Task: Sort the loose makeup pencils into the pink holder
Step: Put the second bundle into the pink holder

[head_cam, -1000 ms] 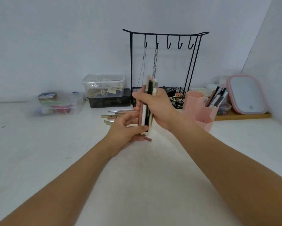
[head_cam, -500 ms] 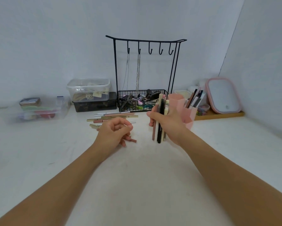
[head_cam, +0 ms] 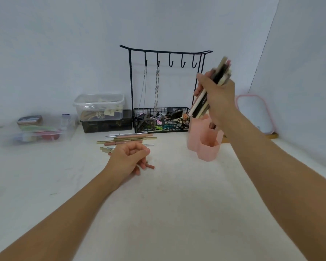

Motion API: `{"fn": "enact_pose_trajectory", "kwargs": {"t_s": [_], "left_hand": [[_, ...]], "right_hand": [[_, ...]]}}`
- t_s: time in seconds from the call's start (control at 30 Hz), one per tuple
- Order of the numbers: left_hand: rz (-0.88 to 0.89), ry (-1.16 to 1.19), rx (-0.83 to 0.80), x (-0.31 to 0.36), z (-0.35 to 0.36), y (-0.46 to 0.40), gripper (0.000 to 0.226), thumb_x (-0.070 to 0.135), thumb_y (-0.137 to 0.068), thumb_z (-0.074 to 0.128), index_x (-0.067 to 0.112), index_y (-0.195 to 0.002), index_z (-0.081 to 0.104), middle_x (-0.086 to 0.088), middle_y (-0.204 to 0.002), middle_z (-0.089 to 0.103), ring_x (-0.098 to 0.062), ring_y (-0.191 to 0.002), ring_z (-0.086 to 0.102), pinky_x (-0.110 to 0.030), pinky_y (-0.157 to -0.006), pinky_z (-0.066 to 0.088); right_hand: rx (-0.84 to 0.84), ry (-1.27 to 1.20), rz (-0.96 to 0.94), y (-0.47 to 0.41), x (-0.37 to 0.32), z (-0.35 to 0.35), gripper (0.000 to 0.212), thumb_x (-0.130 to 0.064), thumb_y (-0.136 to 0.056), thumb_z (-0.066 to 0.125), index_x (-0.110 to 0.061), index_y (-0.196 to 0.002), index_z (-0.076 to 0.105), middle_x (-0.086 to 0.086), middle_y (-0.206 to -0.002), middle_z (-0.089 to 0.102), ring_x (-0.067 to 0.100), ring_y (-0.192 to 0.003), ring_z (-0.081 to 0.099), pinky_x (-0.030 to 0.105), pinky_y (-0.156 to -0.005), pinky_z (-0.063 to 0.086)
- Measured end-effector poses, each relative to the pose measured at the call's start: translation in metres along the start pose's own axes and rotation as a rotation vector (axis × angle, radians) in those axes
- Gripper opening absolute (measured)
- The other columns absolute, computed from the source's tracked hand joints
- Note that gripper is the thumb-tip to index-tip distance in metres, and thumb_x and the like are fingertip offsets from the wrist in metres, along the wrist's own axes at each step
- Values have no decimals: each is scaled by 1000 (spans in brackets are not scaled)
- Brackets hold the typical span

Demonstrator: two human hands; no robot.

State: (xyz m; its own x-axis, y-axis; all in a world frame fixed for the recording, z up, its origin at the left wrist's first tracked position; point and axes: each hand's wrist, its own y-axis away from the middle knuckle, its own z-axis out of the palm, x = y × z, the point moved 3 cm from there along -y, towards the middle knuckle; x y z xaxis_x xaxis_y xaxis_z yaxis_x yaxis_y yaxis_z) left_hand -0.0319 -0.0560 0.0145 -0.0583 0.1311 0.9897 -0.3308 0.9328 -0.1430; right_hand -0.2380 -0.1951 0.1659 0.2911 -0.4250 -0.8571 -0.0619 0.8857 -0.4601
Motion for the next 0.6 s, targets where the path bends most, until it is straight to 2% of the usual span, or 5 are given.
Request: {"fn": "enact_pose_trajectory", "kwargs": {"t_s": [0.13, 0.33, 0.47, 0.6], "left_hand": [[-11, 4, -11, -2, 0, -2, 11, 8, -93, 70, 8, -81, 69, -8, -61, 63, -17, -51, 58, -26, -39, 43], [-13, 4, -9, -3, -1, -2, 11, 7, -93, 70, 7, -82, 69, -8, -61, 63, -17, -50, 58, -25, -39, 43], [-4, -14, -9, -2, 0, -2, 10, 8, -93, 70, 7, -82, 70, -8, -61, 64, -16, -49, 58, -25, -39, 42], [-9, -20, -11, -2, 0, -2, 10, 8, -93, 70, 8, -83, 70, -8, -62, 65, -17, -50, 58, -25, -40, 42]], "right_hand": [[36, 36, 16, -36, -3, 1, 16, -7, -86, 75, -10, -80, 60, 6, -58, 60, 22, -51, 57, 29, -57, 54], [-1, 153, 57, -37, 21, -2, 17, -5, -86, 73, -13, -81, 59, 2, -57, 59, 18, -51, 56, 29, -57, 55], [0, 137, 1, -34, 12, -4, 14, -4, -87, 72, -9, -86, 59, 4, -59, 57, 17, -49, 54, 25, -54, 53], [-34, 225, -24, -29, 15, -6, 14, -6, -87, 73, -7, -92, 60, 5, -65, 59, 15, -50, 57, 26, -56, 55]]}}
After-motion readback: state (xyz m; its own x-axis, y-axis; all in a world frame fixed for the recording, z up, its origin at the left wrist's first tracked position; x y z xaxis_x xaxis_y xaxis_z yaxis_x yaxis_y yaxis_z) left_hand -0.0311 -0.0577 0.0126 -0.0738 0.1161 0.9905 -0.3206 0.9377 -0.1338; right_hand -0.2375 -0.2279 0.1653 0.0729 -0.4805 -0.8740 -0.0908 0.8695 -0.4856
